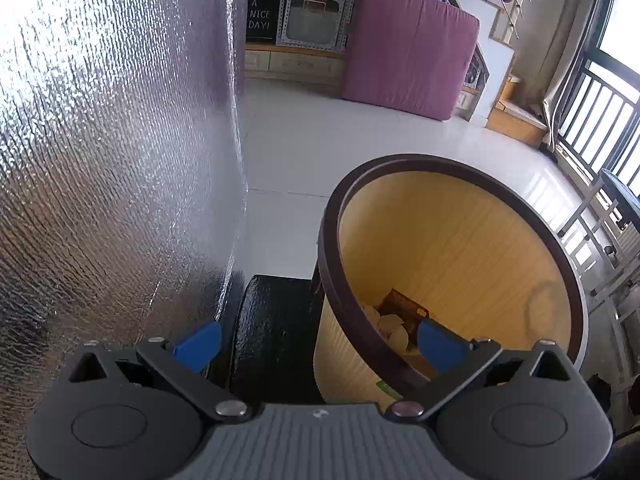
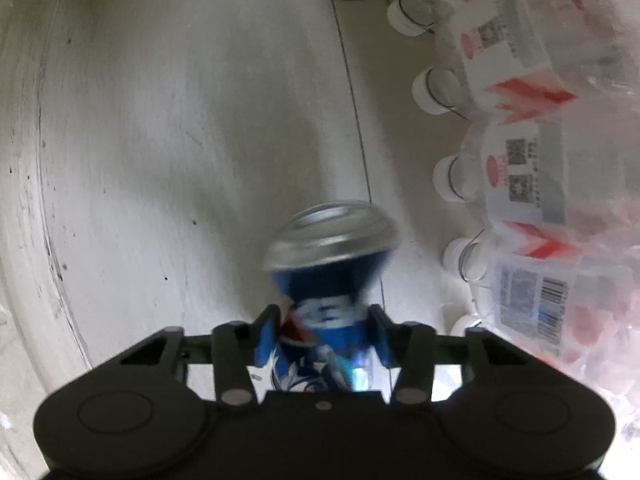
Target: Collect trash
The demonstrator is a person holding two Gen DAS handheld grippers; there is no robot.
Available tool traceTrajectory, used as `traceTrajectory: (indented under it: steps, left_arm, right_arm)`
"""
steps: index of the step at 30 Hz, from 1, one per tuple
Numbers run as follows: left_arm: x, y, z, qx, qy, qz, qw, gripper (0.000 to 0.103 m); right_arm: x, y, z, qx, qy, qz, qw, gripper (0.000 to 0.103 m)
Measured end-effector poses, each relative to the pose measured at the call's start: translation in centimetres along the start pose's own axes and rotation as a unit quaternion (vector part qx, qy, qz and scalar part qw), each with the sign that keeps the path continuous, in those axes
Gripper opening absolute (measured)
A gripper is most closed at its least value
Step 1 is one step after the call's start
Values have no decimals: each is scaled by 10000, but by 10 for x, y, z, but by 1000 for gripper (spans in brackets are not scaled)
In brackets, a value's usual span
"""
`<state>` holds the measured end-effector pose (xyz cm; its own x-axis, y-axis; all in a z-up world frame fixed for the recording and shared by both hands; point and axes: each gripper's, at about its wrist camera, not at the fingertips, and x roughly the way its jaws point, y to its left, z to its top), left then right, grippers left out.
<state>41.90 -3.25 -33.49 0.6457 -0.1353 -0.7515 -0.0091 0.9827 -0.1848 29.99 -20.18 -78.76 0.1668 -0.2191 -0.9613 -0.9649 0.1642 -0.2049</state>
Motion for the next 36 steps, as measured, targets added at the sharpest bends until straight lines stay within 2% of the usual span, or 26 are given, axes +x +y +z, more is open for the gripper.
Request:
traceTrajectory:
  steps: [6, 10, 12, 17, 22, 30, 33, 36]
  left_arm:
    - [-8, -4, 2, 101, 41, -3, 9999, 103]
    - [-18, -10, 9, 128, 106, -48, 9998, 102]
    - [-25, -14, 14, 127, 168, -87, 9997, 102]
    - [-62, -18, 29, 195, 42, -170, 9997, 101]
    - [-107, -20, 38, 173, -226, -196, 9994, 102]
    - [-166, -29, 49, 211, -515, -90, 9984, 103]
    - [-186, -31, 55, 226, -613, -123, 9978, 103]
    - [-204, -30, 60, 256, -674, -203, 9972, 103]
  right_arm:
    - [-24, -6, -12, -174, -21, 37, 9998, 30]
    - [-67, -18, -20, -235, -166, 228, 9993, 29]
    - [-92, -29, -27, -185, -262, 456, 9984, 28]
    - [-182, -29, -40, -639, -753, 795, 9919, 28]
    - [-275, -34, -44, -796, -1194, 797, 9864, 28]
    - [-404, -63, -57, -250, -1823, 330, 9824, 28]
    - [-457, -83, -74, 422, -2169, 146, 9752, 28]
    - [-501, -111, -97, 1299, -2522, 23, 9589, 28]
